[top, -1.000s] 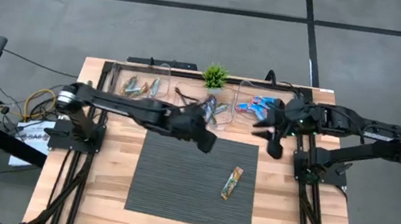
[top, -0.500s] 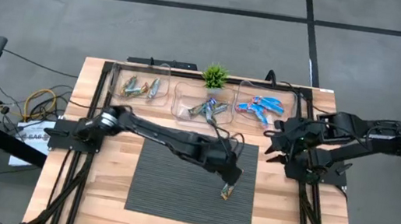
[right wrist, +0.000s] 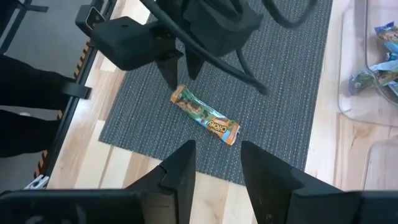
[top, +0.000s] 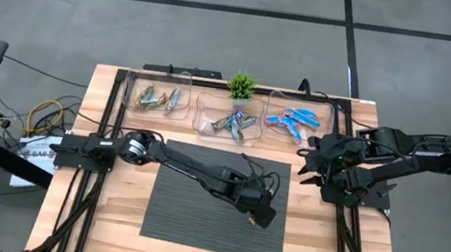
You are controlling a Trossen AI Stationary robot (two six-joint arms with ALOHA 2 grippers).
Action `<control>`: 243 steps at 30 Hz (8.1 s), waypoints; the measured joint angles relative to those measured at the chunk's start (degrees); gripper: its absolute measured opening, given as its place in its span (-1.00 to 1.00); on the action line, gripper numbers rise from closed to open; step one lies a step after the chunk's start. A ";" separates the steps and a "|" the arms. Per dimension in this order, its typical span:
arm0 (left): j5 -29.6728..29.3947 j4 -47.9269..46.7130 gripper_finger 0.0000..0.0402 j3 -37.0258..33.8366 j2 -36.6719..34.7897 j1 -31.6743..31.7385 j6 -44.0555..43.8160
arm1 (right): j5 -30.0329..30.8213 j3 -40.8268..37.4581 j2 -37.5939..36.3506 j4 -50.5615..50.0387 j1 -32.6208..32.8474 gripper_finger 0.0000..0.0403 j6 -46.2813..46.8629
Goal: Pick and place Granola Bars by type
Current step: Put the yellow granola bar into the left transparent bin
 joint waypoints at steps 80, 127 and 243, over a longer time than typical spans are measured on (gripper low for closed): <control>-18.01 22.23 -0.66 -73.80 -68.03 -11.79 28.25 | 18.42 -19.54 30.72 36.38 16.38 -0.41 96.64; -17.28 23.70 -0.66 -74.79 -68.03 -11.93 27.21 | 17.89 -6.10 43.33 35.54 12.00 -0.95 87.56; -34.81 2.17 -0.76 -74.70 -80.92 43.79 16.09 | 40.61 24.76 32.85 13.44 -2.91 -0.39 11.57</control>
